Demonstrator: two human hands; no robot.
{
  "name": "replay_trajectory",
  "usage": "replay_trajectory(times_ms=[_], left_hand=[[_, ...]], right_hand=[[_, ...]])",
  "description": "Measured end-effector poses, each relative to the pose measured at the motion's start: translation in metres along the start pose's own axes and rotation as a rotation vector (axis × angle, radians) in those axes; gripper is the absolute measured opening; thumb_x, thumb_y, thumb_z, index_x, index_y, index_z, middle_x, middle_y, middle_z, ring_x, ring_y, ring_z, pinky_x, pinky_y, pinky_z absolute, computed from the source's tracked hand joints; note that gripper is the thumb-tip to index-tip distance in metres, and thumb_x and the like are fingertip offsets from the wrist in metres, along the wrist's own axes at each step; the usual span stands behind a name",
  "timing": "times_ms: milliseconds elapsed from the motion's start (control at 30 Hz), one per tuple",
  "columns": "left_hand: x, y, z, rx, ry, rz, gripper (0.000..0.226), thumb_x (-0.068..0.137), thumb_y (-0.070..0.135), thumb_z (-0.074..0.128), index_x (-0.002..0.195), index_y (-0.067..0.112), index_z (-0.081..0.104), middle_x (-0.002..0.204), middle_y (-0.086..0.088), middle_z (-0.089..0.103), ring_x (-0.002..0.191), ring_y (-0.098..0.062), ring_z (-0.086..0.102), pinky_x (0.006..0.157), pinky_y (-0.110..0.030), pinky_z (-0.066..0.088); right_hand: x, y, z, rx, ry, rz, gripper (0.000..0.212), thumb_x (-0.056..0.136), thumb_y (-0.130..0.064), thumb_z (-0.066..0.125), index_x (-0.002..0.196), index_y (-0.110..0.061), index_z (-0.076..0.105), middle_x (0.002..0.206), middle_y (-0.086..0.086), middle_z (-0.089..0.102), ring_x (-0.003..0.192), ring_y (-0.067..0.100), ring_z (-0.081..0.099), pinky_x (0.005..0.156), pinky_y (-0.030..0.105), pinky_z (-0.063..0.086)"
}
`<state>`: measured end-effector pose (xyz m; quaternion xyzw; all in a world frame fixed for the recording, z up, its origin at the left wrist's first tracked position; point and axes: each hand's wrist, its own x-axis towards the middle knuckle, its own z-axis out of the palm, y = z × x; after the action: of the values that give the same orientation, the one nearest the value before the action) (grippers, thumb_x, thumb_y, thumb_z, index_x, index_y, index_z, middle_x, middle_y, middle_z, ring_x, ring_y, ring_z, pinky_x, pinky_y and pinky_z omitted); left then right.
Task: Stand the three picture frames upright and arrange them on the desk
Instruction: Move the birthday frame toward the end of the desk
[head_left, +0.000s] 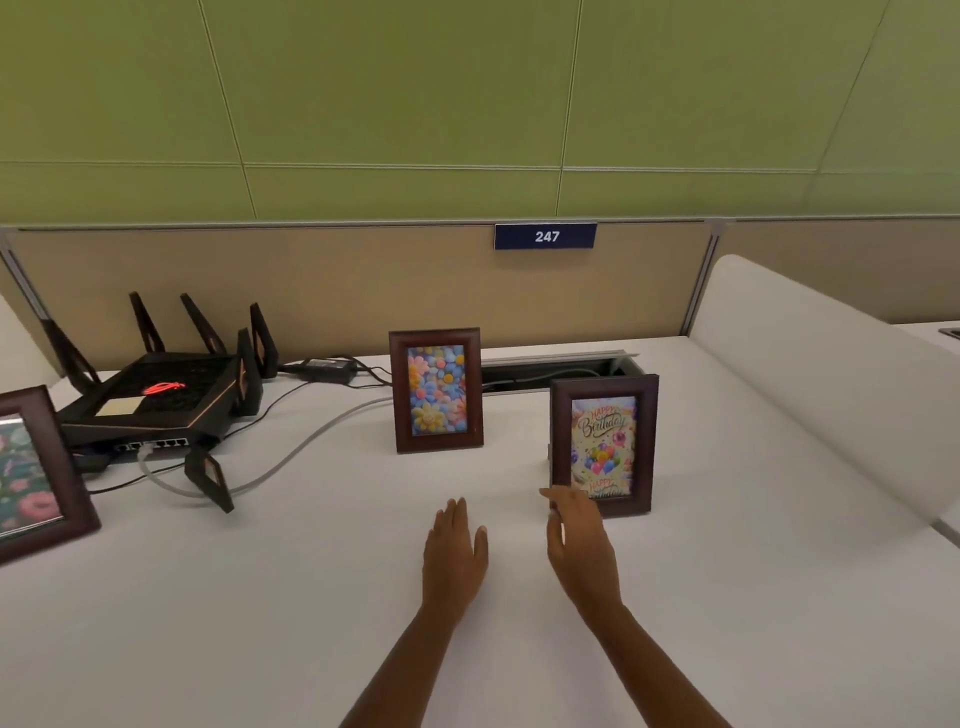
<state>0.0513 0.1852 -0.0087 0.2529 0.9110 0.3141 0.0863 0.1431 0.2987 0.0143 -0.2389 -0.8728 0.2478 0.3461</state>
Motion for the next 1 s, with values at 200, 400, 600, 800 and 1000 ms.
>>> replay_trajectory(times_ms=[200,400,600,800,1000], left_hand=[[0.013,0.043,0.0,-0.174,-0.012,0.04,0.055,0.097,0.028,0.036,0.145,0.01,0.015,0.156,-0.009,0.016,0.144,-0.021,0.017,0.117,-0.033,0.019],[0.028,0.083,0.008,-0.325,0.002,-0.047,0.054,0.096,0.025,0.039,0.144,0.01,0.019,0.155,-0.009,0.021,0.142,-0.024,0.024,0.115,-0.035,0.024],[0.04,0.104,0.026,-0.453,-0.061,-0.096,0.053,0.095,0.014,0.043,0.143,0.013,0.021,0.153,-0.012,0.024,0.14,-0.029,0.027,0.112,-0.041,0.032],[0.049,0.108,0.037,-0.455,-0.071,-0.132,0.042,0.097,0.019,0.039,0.137,0.007,0.034,0.14,-0.016,0.047,0.126,-0.03,0.048,0.103,-0.039,0.044],[0.047,0.101,0.049,-0.361,-0.065,-0.143,0.037,0.097,0.022,0.037,0.125,0.0,0.047,0.126,-0.017,0.058,0.114,-0.03,0.055,0.096,-0.038,0.048]], right_hand=[[0.034,0.036,-0.041,0.055,0.141,0.186,0.034,0.089,-0.003,0.048,0.123,0.001,0.045,0.125,0.024,0.05,0.117,0.033,0.048,0.083,0.035,0.051],[0.064,0.078,-0.061,0.064,0.048,0.376,0.049,0.091,-0.013,0.049,0.135,-0.005,0.031,0.14,0.021,0.037,0.129,0.033,0.037,0.1,0.046,0.042],[0.083,0.111,-0.066,0.253,-0.191,0.513,0.066,0.085,-0.008,0.059,0.139,-0.008,0.023,0.144,0.02,0.035,0.13,0.034,0.038,0.103,0.048,0.038],[0.098,0.13,-0.06,0.45,-0.364,0.508,0.054,0.084,-0.009,0.06,0.132,-0.007,0.036,0.136,0.018,0.047,0.123,0.033,0.047,0.098,0.044,0.045],[0.106,0.142,-0.05,0.662,-0.551,0.522,0.041,0.085,-0.008,0.058,0.124,-0.009,0.046,0.127,0.014,0.057,0.105,0.023,0.057,0.086,0.034,0.051]])
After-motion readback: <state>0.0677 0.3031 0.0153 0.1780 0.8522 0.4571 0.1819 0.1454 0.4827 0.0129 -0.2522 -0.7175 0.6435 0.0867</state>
